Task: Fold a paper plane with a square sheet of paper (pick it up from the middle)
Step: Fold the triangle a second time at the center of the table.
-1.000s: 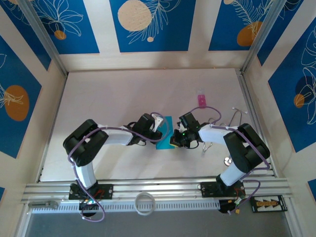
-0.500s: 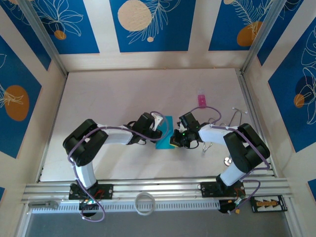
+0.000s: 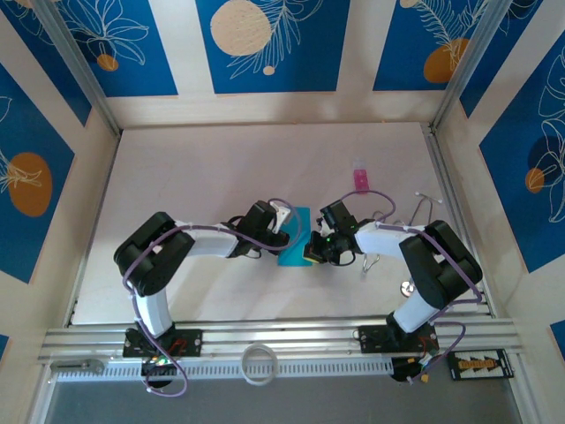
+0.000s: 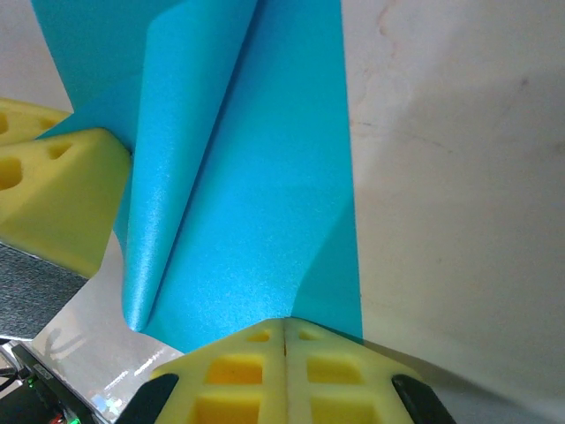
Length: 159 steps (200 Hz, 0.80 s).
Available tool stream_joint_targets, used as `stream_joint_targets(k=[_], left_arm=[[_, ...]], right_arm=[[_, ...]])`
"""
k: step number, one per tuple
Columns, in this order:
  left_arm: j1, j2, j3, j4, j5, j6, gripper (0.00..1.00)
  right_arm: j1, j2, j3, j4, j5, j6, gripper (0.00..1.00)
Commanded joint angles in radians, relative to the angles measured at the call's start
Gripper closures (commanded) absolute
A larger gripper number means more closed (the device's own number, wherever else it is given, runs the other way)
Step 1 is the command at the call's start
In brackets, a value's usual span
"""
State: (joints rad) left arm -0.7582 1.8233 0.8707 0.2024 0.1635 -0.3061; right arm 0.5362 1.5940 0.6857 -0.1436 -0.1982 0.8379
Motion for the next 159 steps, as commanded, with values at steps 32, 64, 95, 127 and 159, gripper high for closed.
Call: stream_joint_targets(k=[32,64,95,127,159], left_arm=[[0.018,0.033,0.015,-0.022,0.004,-0.021,1.00],[0.023,0.043,0.020,-0.036,0.027,-0.044,1.00],[0.023,0.046,0.019,-0.042,0.035,-0.051,1.00],[0.024,0.044,0.013,-0.047,0.036,-0.059,1.00],[0.024,0.043,0.013,-0.051,0.036,-0.060,1.00]], right_arm=[[-0.004,0.029,0.000,-0.065,0.014,-0.020,0.98],[-0.010,0.010,0.001,-0.031,-0.014,-0.008,0.95],[-0.035,-0.055,0.001,0.003,-0.025,0.021,0.91],[-0.067,-0.092,-0.007,0.080,-0.081,0.066,0.90],[-0.059,-0.063,0.004,0.152,-0.114,0.118,0.91]])
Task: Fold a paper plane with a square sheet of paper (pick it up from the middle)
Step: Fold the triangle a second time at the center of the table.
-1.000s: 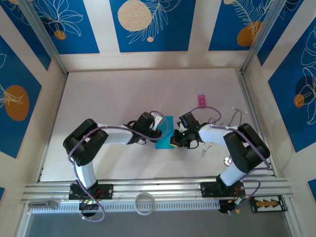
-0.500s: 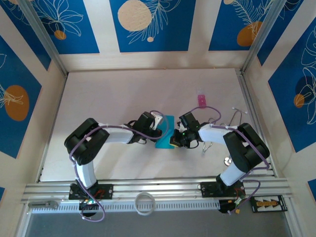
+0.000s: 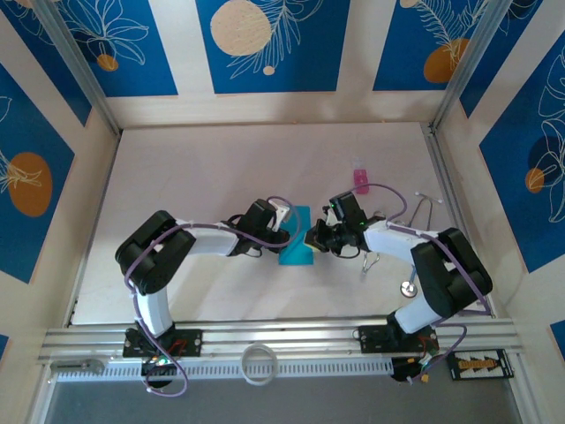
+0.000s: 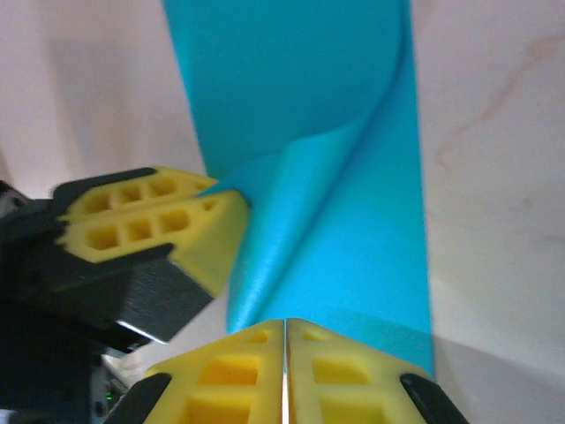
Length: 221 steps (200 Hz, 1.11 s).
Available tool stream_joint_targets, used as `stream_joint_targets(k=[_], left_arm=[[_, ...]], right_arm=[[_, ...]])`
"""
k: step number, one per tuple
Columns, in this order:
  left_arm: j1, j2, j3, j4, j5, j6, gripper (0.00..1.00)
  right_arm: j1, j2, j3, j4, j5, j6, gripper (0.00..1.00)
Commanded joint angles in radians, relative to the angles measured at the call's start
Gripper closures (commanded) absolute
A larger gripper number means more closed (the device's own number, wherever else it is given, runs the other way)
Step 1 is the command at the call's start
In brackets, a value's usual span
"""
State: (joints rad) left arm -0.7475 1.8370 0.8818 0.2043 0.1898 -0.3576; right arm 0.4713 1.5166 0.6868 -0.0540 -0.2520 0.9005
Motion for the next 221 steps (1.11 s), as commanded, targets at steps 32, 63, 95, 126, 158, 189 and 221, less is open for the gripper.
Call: stream_joint_targets(k=[32,63,95,126,158,189,221], left_arm=[[0.013,0.033,0.006,-0.054,0.012,-0.009,1.00],[0.013,0.033,0.005,-0.053,0.010,-0.006,1.00],[0.013,0.034,0.006,-0.055,0.012,-0.003,1.00],[0.014,0.039,0.008,-0.055,0.016,-0.001,1.00],[0.014,0.041,0.009,-0.051,0.020,0.003,1.00],[0.015,0.044,0.011,-0.056,0.020,0.003,1.00],[0.015,0.044,0.014,-0.064,0.022,0.011,1.00]], right_arm=[[0.026,0.076,0.036,0.100,-0.042,0.119,0.97],[0.054,0.121,0.079,0.111,-0.022,0.140,0.99],[0.061,0.146,0.097,0.118,-0.017,0.156,0.99],[0.059,0.174,0.101,0.119,-0.010,0.166,0.99],[0.055,0.190,0.088,0.139,-0.014,0.170,1.00],[0.051,0.177,0.074,0.138,-0.003,0.169,1.00],[0.041,0.175,0.077,0.149,-0.013,0.167,1.00]])
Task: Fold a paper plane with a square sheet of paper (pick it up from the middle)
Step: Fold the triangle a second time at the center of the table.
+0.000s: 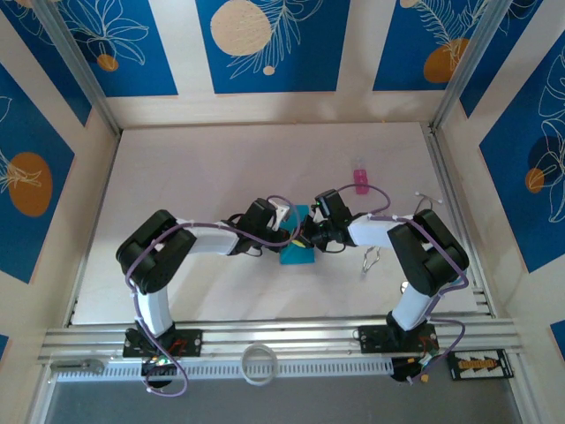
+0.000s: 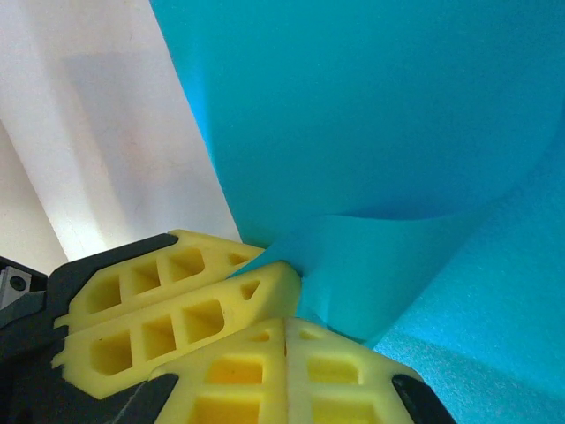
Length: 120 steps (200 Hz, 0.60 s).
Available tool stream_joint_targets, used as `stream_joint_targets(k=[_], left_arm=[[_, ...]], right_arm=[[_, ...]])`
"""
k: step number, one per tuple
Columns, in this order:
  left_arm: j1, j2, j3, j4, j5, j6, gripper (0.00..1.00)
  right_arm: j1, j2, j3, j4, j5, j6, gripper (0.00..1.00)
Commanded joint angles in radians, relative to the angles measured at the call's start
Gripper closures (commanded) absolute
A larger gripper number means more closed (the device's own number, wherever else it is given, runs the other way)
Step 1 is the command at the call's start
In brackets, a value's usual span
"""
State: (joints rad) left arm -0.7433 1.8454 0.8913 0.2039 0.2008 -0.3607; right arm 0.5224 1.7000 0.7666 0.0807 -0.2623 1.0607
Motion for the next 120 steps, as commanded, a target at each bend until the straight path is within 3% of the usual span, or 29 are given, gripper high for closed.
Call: stream_joint_targets(k=[1,70,120], left_arm=[[0.010,0.035,0.005,-0.064,0.011,0.014,1.00],[0.011,0.039,0.007,-0.084,0.000,0.027,1.00],[0.010,0.037,0.009,-0.129,-0.007,0.048,1.00]], right_arm=[[-0.010,-0.008,-0.003,0.014,-0.003,0.006,0.99],[-0.010,0.047,-0.061,-0.002,0.045,-0.024,0.99],[-0.039,-0.038,-0.036,-0.020,0.002,-0.033,0.98]])
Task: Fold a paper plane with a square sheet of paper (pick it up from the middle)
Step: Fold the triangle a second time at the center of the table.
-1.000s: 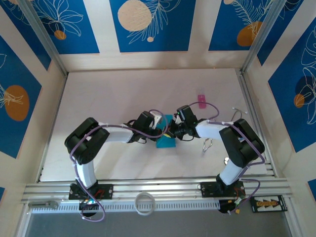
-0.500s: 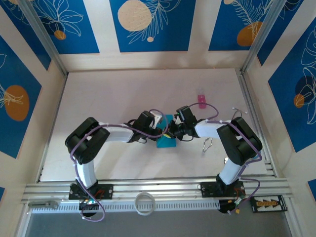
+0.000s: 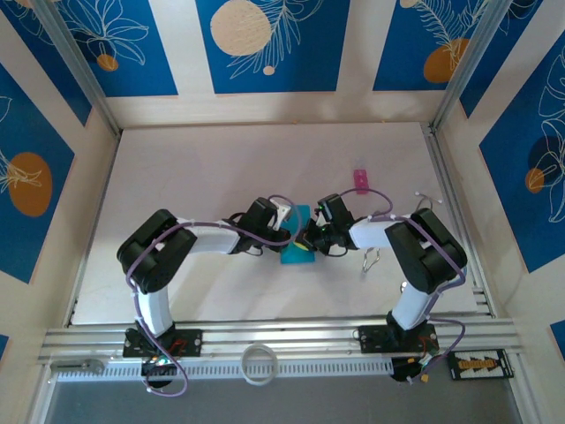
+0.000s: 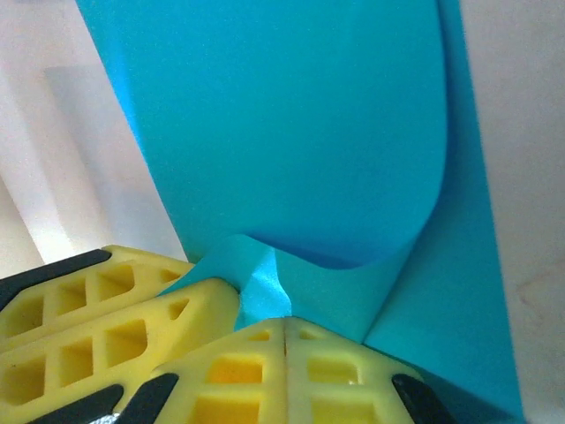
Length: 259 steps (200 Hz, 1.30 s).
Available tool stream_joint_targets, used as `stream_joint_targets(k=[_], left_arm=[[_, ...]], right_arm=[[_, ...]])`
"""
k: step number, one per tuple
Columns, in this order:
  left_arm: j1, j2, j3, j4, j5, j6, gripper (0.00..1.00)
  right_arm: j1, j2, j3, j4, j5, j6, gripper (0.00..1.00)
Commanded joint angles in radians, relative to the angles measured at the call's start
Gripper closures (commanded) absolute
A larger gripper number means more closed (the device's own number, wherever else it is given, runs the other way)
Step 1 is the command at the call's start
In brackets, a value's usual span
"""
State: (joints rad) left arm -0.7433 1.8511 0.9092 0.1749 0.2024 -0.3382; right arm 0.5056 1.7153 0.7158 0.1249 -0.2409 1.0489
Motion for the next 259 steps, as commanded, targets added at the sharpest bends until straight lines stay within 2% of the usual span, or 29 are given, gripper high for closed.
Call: stream_joint_targets(k=[1,25,63,98,131,163,206,226,259], left_arm=[[0.010,0.031,-0.009,-0.100,-0.009,0.025,1.00],[0.010,0.028,-0.013,-0.101,-0.017,0.025,1.00],[0.010,0.031,-0.021,-0.092,-0.008,0.010,1.00],[0.011,0.029,-0.024,-0.094,-0.011,0.014,1.00],[0.011,0.031,-0.023,-0.102,-0.011,0.025,1.00],[0.010,0.026,-0.024,-0.107,-0.017,0.025,1.00],[0.010,0.025,-0.015,-0.116,-0.015,0.027,1.00],[0.010,0.022,-0.013,-0.117,-0.014,0.028,1.00],[0.010,0.027,-0.011,-0.112,-0.017,0.024,1.00]], right_arm=[[-0.023,-0.056,0.017,-0.064,-0.020,-0.021,0.98],[-0.043,-0.088,0.067,-0.109,-0.008,-0.054,0.98],[-0.057,-0.017,0.081,-0.084,-0.033,-0.064,0.98],[-0.054,0.028,0.064,-0.137,0.064,-0.039,0.99],[-0.069,0.049,0.016,-0.107,0.071,-0.024,0.98],[-0.107,0.015,-0.003,-0.001,-0.018,-0.019,0.97],[-0.154,-0.060,0.017,-0.018,-0.027,-0.089,0.98],[-0.151,-0.083,0.008,0.004,-0.068,-0.115,0.97],[-0.102,-0.020,0.043,0.021,-0.140,-0.119,0.97]])
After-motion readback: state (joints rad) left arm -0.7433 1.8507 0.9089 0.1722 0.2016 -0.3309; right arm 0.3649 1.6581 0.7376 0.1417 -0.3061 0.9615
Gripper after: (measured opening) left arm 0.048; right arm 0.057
